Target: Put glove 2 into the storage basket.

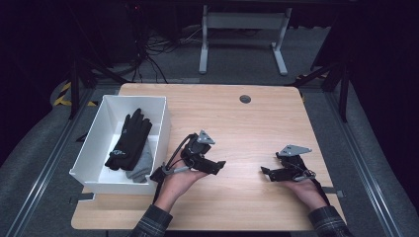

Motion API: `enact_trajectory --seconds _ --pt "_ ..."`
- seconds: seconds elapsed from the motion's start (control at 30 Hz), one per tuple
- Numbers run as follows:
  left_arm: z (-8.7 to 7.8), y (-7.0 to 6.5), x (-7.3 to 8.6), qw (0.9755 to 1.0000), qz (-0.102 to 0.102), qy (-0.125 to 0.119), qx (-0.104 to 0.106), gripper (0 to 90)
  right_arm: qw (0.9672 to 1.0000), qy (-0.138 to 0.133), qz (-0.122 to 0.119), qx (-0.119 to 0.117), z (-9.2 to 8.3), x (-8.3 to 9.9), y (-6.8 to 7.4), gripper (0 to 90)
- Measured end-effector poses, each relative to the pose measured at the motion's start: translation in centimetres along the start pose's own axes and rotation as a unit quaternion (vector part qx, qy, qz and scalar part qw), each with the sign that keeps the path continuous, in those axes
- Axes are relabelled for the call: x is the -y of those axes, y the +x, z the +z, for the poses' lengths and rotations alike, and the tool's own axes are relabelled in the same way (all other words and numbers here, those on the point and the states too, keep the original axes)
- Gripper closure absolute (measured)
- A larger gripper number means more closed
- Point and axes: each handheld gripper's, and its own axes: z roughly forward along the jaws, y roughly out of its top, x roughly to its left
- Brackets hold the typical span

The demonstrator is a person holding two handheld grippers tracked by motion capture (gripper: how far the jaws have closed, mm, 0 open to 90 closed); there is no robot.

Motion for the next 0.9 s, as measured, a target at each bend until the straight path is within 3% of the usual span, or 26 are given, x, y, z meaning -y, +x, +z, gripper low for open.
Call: enact_trajectory --seconds 0.57,0.7,0.8,0.9 --pt "4.0 -0.9 2.9 0.9995 0.012 0.030 0.002 16.1 1.0000 0.000 0.000 0.000 0.0 0.0 0.0 13.7" --pt "4.9 -0.9 3.8 0.9996 0.013 0.023 0.007 15.6 1.0000 0.000 0.000 0.000 0.0 0.0 0.0 13.7" --pt "5.4 -1.1 4.3 0.9992 0.029 0.027 -0.003 14.3 1.0000 0.000 0.000 0.000 0.0 0.0 0.0 13.7" --pt "5.6 -1.3 4.6 0.9994 0.033 0.009 -0.011 14.3 1.0000 0.000 0.000 -0.001 0.0 0.0 0.0 13.7"
